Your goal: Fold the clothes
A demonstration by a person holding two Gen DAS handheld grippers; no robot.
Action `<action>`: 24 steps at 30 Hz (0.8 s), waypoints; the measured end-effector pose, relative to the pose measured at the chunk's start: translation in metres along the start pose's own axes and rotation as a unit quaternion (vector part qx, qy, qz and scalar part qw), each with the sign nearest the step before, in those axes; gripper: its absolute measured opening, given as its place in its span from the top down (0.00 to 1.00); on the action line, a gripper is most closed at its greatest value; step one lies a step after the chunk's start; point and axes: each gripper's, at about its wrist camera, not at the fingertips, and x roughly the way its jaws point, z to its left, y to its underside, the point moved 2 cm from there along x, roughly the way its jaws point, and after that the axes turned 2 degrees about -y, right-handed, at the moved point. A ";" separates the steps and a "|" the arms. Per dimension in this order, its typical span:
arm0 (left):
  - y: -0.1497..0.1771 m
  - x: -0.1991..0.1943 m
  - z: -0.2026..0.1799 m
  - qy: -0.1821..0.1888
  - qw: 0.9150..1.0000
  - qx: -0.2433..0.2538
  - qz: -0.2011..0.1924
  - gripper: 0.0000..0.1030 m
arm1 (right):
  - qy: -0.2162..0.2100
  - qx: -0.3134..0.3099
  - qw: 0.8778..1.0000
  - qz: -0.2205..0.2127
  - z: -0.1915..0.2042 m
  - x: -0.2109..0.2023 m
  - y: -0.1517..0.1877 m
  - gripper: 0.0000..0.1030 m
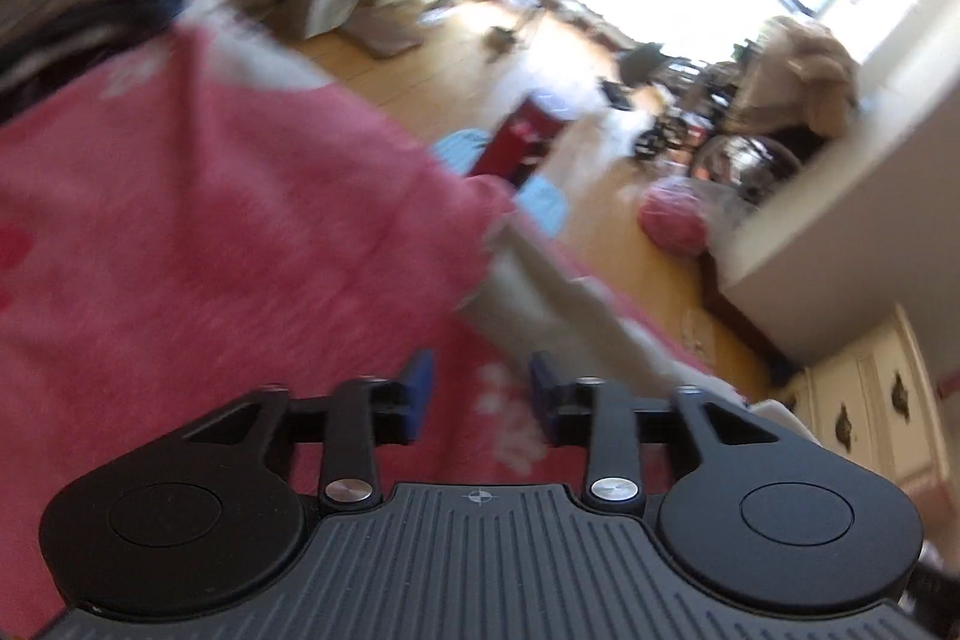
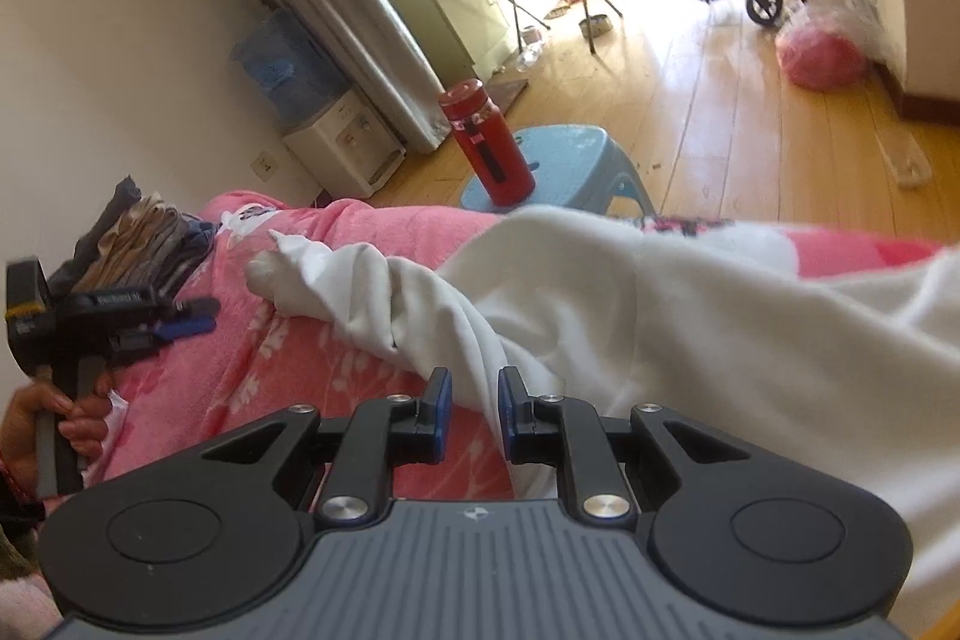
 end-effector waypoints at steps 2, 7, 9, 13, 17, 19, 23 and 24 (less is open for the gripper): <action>-0.006 0.007 -0.020 0.009 1.000 0.028 0.006 0.30 | 0.001 -0.021 1.000 0.005 0.005 0.005 -0.007 0.72; -0.022 0.040 -0.045 -0.011 0.999 0.026 0.017 0.17 | 0.011 -0.064 0.998 0.017 0.017 0.032 -0.030 0.64; -0.027 0.053 -0.043 -0.018 0.999 -0.008 0.027 0.19 | 0.015 -0.071 0.997 0.027 0.020 0.046 -0.036 0.65; -0.028 0.075 -0.032 -0.028 0.997 -0.059 0.048 0.42 | 0.028 -0.071 0.996 0.048 0.020 0.067 -0.042 0.65; -0.024 0.082 -0.026 -0.043 0.996 -0.061 0.044 0.72 | 0.011 -0.052 0.996 0.069 0.014 0.082 -0.038 0.74; -0.025 0.074 -0.025 -0.012 0.998 -0.063 0.023 0.86 | -0.008 -0.053 0.996 0.067 0.014 0.081 -0.034 0.92; -0.027 0.044 -0.023 0.065 0.996 -0.055 -0.034 0.88 | -0.057 -0.086 0.994 0.029 0.025 0.061 -0.028 0.95; -0.026 0.034 -0.022 0.083 0.994 -0.045 -0.048 0.88 | -0.071 -0.098 0.992 0.021 0.029 0.054 -0.025 0.95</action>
